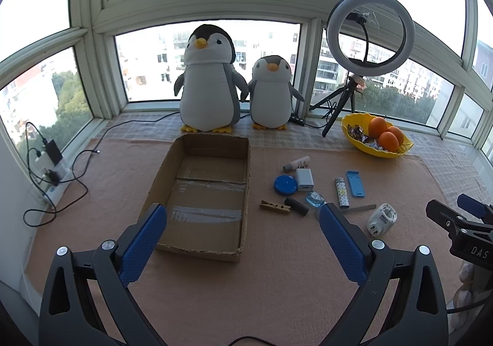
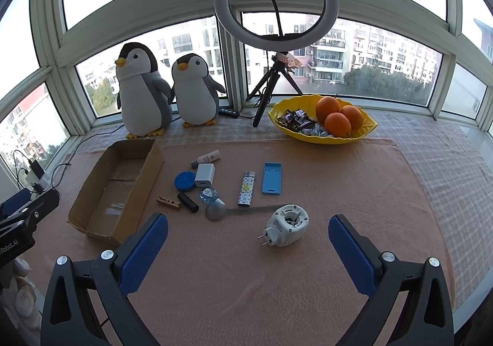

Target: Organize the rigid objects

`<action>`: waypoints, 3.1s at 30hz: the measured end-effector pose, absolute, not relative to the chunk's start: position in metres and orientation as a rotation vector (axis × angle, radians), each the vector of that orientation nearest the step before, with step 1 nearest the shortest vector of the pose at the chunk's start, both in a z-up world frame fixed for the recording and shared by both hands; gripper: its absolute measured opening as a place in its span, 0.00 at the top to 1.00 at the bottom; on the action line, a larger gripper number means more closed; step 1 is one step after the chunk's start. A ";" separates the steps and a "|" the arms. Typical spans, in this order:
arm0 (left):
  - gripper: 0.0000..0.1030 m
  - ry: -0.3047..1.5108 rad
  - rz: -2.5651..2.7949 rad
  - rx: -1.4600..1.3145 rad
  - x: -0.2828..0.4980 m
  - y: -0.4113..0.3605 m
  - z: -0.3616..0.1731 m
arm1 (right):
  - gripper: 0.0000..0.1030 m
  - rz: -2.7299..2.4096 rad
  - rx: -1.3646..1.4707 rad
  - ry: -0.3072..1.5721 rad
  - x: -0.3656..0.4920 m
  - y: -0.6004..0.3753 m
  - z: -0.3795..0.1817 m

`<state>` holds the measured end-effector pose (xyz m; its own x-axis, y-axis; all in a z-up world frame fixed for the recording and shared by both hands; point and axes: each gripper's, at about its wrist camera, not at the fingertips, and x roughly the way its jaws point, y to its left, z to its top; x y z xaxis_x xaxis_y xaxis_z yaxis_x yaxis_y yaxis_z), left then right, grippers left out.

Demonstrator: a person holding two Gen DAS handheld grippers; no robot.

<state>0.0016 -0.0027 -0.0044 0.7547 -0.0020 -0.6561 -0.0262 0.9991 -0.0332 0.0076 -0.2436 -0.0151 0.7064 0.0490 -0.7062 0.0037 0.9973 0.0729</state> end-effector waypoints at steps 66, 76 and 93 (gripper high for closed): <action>0.28 1.103 0.099 -0.064 0.105 0.156 -0.151 | 0.02 -0.210 0.370 0.975 0.037 -0.328 -0.093; 0.41 1.126 0.079 -0.075 0.112 0.156 -0.164 | 0.31 -0.224 0.470 1.082 0.073 -0.346 -0.134; 0.55 1.146 0.059 -0.066 0.119 0.152 -0.181 | 0.53 -0.205 0.610 1.177 0.104 -0.359 -0.166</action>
